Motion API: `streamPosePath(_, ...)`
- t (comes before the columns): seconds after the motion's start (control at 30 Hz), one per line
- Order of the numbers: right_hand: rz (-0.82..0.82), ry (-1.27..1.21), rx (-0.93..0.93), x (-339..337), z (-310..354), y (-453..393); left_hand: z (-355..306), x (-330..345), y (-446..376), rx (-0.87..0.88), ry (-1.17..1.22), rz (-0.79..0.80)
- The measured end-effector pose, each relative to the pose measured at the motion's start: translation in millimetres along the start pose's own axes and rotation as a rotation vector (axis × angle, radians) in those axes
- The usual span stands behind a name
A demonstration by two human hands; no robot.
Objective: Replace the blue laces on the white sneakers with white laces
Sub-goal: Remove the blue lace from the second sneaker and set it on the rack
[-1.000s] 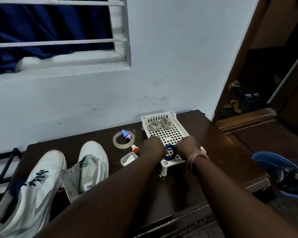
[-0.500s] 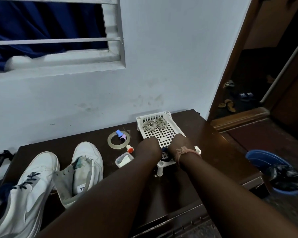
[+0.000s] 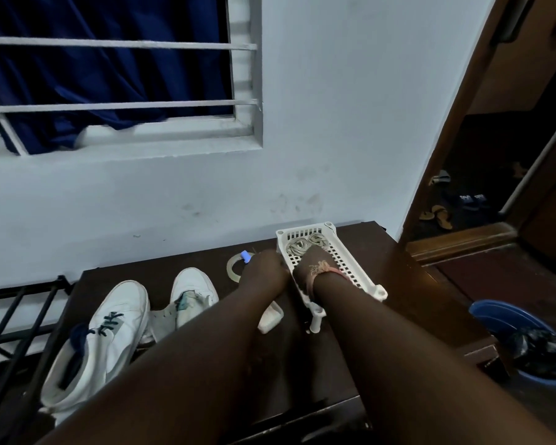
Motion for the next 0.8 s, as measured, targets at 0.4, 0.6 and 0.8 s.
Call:
streamPosePath(0.4, -0.014, -0.325, -0.092, 95.5, 99.3, 39.5, 116.2, -137.0, 86.3, -0.194, -0.168, -0.363)
streamPosePath(0.6, -0.033, -0.311, -0.08, 120.1, 124.4, 62.0, 192.3, -186.9, 128.2, -0.48, -0.454, -0.4)
streamPosePath(0.8, -0.043, -0.215, -0.068, 126.4, 133.1, 67.6, 266.2, -168.7, 143.3, -0.787, 0.029, -0.164)
Point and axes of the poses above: each hand's wrist, its own y-axis away from the middle knuckle, its own x-axis out of the palm, z = x × y, the point moved 9 cm from there along -y, towards the middle knuckle, and after that the axes turned 8 degrees about -z, right-handed, at the moved point
